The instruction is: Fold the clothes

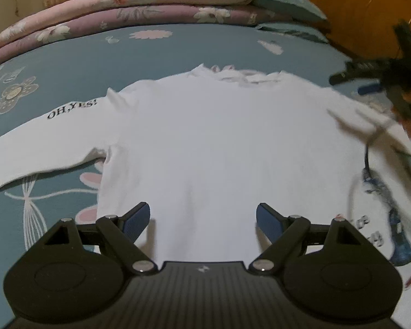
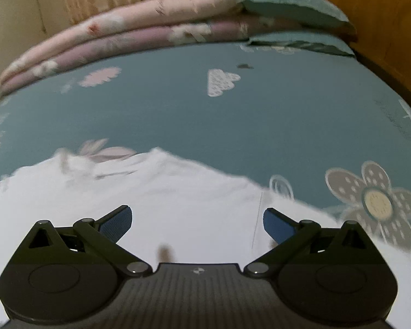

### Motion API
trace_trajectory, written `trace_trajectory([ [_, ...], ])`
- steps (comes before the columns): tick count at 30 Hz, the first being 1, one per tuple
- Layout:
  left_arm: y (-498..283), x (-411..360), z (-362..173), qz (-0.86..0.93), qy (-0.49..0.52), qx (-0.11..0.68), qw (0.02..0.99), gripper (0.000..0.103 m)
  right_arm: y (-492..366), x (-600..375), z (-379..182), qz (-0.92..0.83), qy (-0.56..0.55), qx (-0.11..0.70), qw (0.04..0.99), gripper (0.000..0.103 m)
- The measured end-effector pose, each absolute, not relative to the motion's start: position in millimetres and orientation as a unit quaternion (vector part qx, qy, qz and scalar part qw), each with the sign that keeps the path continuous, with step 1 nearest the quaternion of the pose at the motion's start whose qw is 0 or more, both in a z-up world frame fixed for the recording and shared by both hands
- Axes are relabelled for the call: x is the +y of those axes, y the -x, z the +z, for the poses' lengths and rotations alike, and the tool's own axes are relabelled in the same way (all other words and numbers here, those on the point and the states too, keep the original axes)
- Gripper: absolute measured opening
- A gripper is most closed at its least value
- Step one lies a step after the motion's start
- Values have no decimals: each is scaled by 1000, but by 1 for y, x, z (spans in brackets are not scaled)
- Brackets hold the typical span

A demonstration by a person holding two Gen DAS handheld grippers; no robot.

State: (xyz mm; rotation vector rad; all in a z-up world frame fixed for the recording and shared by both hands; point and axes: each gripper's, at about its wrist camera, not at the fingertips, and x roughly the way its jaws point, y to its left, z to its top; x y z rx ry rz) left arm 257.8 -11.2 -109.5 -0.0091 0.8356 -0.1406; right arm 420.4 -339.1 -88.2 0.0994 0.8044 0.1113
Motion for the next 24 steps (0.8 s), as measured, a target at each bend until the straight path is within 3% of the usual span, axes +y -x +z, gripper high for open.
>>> trace_trajectory([
  [8,-316,9,-73,-115,62,385,914,85,-337,-310,-99,64,-60,386,918,103],
  [10,-347,14,-70,-110,62,383,915,89,-330,-298,-106,62,-55,387,918,103],
  [24,-480,58,-130,-55,186,430,882,89,-305,-283,-123,118,-56,371,919,103],
])
